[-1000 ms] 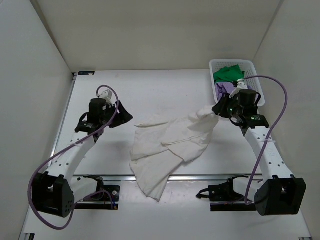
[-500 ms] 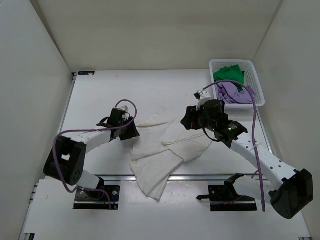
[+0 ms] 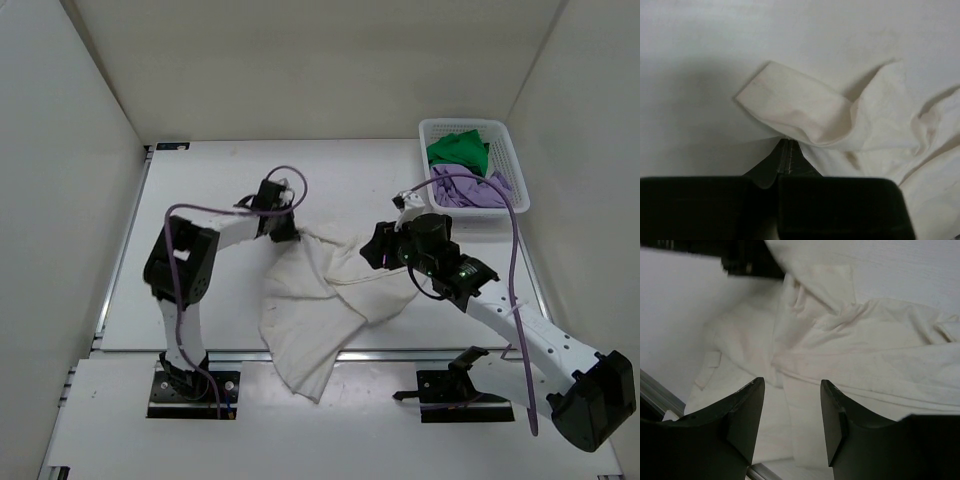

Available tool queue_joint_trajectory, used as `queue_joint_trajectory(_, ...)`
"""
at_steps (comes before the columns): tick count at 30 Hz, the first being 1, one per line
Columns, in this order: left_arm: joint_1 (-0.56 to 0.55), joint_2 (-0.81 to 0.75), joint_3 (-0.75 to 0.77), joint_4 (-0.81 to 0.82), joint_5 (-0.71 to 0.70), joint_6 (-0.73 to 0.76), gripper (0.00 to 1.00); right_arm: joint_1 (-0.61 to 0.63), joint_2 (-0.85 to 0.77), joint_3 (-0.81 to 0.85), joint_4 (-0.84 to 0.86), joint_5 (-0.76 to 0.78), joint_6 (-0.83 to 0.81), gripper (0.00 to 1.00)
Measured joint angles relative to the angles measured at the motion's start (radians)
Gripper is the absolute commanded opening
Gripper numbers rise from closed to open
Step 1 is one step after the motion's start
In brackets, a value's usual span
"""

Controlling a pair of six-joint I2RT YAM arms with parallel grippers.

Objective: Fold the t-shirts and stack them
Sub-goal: Flatten out the tshirt

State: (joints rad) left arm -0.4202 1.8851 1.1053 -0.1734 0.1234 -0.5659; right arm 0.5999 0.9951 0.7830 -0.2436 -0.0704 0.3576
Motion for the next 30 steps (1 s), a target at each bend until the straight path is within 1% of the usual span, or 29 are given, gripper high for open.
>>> queue_joint_trajectory(1,-0.002,0.048,0.081,-0.029,-0.002,-0.001,0.00,0.000,0.000,-0.015,0.008,-0.002,0.006,0.45)
queue_joint_trajectory(2,-0.004,0.113,0.203,-0.069,-0.003,-0.001,0.00,0.000,0.000,-0.034,0.015,-0.005,0.011,0.45)
queue_joint_trajectory(4,-0.010,0.242,0.472,-0.150,-0.016,0.007,0.00,0.003,0.004,-0.063,0.021,-0.010,0.021,0.46)
queue_joint_trajectory(6,-0.017,0.373,0.793,-0.252,-0.042,0.024,0.00,0.011,0.015,-0.089,0.032,-0.012,0.033,0.46)
queue_joint_trajectory(7,-0.018,0.436,0.967,-0.309,-0.054,0.032,0.12,0.015,0.021,-0.101,0.036,-0.013,0.037,0.46)
queue_joint_trajectory(8,-0.015,0.488,1.120,-0.358,-0.061,0.040,0.31,0.019,0.029,-0.111,0.044,-0.018,0.042,0.45)
queue_joint_trajectory(9,-0.014,0.517,1.228,-0.385,-0.061,0.050,0.39,0.021,0.037,-0.119,0.054,-0.023,0.046,0.46)
queue_joint_trajectory(10,-0.013,0.521,1.281,-0.409,-0.055,0.053,0.52,0.022,0.045,-0.124,0.063,-0.029,0.051,0.45)
queue_joint_trajectory(11,-0.008,0.499,1.287,-0.422,-0.048,0.058,0.64,0.027,0.056,-0.127,0.075,-0.035,0.054,0.45)
queue_joint_trajectory(12,-0.001,0.459,1.250,-0.428,-0.041,0.064,0.68,0.033,0.068,-0.127,0.087,-0.036,0.055,0.46)
queue_joint_trajectory(13,0.005,0.392,1.151,-0.404,-0.038,0.072,0.76,0.042,0.081,-0.127,0.098,-0.036,0.054,0.44)
queue_joint_trajectory(14,0.009,0.303,1.009,-0.376,-0.041,0.078,0.81,0.056,0.095,-0.127,0.109,-0.034,0.052,0.39)
queue_joint_trajectory(15,0.016,0.206,0.836,-0.340,-0.043,0.078,0.82,0.076,0.111,-0.127,0.118,-0.034,0.047,0.33)
queue_joint_trajectory(16,0.026,0.117,0.682,-0.299,-0.045,0.072,0.79,0.092,0.124,-0.127,0.122,-0.033,0.041,0.25)
queue_joint_trajectory(17,0.043,0.023,0.514,-0.260,-0.036,0.062,0.70,0.108,0.142,-0.126,0.128,-0.034,0.035,0.12)
queue_joint_trajectory(18,0.056,-0.051,0.386,-0.243,-0.019,0.048,0.64,0.122,0.159,-0.125,0.132,-0.034,0.029,0.05)
queue_joint_trajectory(19,0.075,-0.126,0.252,-0.208,0.003,0.029,0.53,0.134,0.174,-0.124,0.135,-0.034,0.025,0.04)
queue_joint_trajectory(20,0.095,-0.192,0.138,-0.171,0.019,0.009,0.47,0.142,0.186,-0.122,0.134,-0.030,0.022,0.04)
queue_joint_trajectory(21,0.118,-0.259,0.026,-0.135,0.030,-0.008,0.43,0.146,0.198,-0.119,0.131,-0.022,0.016,0.05)
queue_joint_trajectory(22,0.141,-0.328,-0.074,-0.113,0.034,-0.023,0.40,0.146,0.205,-0.115,0.129,-0.012,0.011,0.09)
queue_joint_trajectory(23,0.160,-0.386,-0.149,-0.101,0.033,-0.035,0.41,0.144,0.209,-0.110,0.126,0.003,0.007,0.12)
queue_joint_trajectory(24,0.171,-0.442,-0.214,-0.085,0.025,-0.040,0.42,0.135,0.212,-0.105,0.122,0.016,0.003,0.20)
queue_joint_trajectory(25,0.174,-0.497,-0.265,-0.077,0.019,-0.047,0.46,0.124,0.213,-0.101,0.119,0.030,0.003,0.26)
queue_joint_trajectory(26,0.174,-0.552,-0.309,-0.067,0.015,-0.051,0.54,0.102,0.212,-0.099,0.118,0.045,0.004,0.30)
queue_joint_trajectory(27,0.174,-0.599,-0.341,-0.061,0.009,-0.052,0.61,0.078,0.209,-0.099,0.117,0.060,0.004,0.37)
queue_joint_trajectory(28,0.174,-0.647,-0.370,-0.054,0.004,-0.055,0.65,0.048,0.206,-0.100,0.118,0.068,0.006,0.41)
queue_joint_trajectory(29,0.179,-0.689,-0.394,-0.043,-0.006,-0.059,0.70,0.016,0.203,-0.103,0.119,0.075,0.008,0.43)
queue_joint_trajectory(30,0.193,-0.722,-0.414,-0.037,-0.014,-0.060,0.72,-0.019,0.198,-0.106,0.122,0.077,0.008,0.43)
